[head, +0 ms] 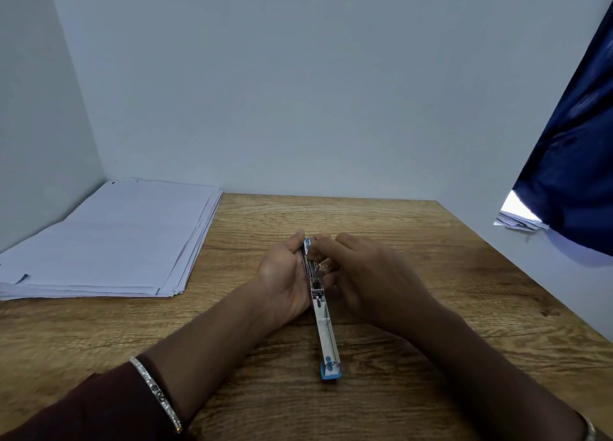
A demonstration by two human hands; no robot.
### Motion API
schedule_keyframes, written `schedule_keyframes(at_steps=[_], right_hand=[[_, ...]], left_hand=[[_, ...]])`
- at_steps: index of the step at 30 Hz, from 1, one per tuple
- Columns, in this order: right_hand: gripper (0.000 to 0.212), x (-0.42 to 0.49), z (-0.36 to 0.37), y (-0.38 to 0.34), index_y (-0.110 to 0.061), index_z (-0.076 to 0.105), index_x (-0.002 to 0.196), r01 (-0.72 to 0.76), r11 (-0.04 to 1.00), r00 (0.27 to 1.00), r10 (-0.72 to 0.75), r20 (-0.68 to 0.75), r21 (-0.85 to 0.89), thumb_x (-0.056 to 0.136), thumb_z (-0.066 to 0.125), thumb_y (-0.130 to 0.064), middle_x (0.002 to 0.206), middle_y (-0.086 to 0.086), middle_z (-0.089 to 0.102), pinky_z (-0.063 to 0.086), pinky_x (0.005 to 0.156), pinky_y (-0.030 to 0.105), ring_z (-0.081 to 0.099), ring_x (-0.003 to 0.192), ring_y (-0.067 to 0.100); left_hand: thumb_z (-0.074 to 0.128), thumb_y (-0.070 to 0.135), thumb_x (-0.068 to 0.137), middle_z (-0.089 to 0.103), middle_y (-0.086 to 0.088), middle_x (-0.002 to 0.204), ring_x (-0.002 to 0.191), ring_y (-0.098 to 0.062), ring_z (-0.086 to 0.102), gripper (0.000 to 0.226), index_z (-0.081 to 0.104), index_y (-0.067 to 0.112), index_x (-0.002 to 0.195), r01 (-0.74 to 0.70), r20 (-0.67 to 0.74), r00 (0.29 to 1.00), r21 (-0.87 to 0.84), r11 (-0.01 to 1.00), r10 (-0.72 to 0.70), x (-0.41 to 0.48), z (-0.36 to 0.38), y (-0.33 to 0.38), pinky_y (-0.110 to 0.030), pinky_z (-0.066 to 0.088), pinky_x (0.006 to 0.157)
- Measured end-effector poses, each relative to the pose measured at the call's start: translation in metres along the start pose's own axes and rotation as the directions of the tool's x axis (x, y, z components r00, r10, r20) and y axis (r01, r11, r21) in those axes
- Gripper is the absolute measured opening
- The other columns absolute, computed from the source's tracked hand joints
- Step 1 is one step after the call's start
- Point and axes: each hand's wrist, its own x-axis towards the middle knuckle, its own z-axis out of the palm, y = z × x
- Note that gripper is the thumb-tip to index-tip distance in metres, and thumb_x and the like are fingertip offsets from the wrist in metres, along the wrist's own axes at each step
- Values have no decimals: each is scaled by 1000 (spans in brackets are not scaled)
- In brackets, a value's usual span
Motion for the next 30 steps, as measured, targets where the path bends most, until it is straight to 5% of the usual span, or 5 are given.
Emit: schedule_keyframes(at_steps=[4, 10, 23, 27, 30], right_hand=[[49, 1, 4, -3, -21, 56, 124, -14, 1000, 1000, 15, 7, -24, 79, 38, -24, 98, -2, 65, 35, 57, 30, 60, 76, 23], [47, 1, 5, -4, -25, 51, 126, -63, 995, 998, 63, 7, 75, 80, 46, -19, 90, -3, 65, 48, 58, 37, 57, 72, 22], [49, -2, 7, 6, -27, 56, 120, -51, 993, 998, 53, -21, 105, 74, 53, -12, 92, -7, 68, 49, 59, 32, 60, 76, 17], [51, 0, 9, 9, -28, 54, 129, -5, 1000, 1000, 5, 5, -30, 79, 50, -18, 93, -4, 67, 48, 63, 36, 60, 78, 23], [54, 1, 10, 11, -30, 54, 134, 27, 979, 1000, -27, 1, -200, 81, 55, -20, 93, -2, 68, 44, 65, 34, 62, 80, 24]], left_hand=[[28, 42, 109, 70, -12, 63, 50, -21, 70, 57, 64, -2, 103, -8, 23, 1000, 29, 1000, 7, 0, 0, 0, -29, 58, 47], [30, 43, 109, 66, -12, 84, 83, -25, 63, 55, 60, -3, 110, -25, 17, 1000, 75, 997, 24, 3, -2, -2, -36, 50, 80], [30, 43, 108, 61, -13, 91, 101, -28, 52, 54, 61, 3, 89, 4, -33, 999, 49, 999, -2, 2, -2, 0, -37, 43, 84], [28, 42, 109, 67, -16, 102, 106, -31, 62, 55, 62, -2, 104, 13, 1, 1000, 27, 1000, -13, 3, -3, -1, -43, 43, 107], [27, 42, 109, 72, -17, 101, 95, -30, 70, 59, 59, -6, 119, 15, 20, 1000, 18, 1000, -16, 2, -3, -1, -45, 52, 93]])
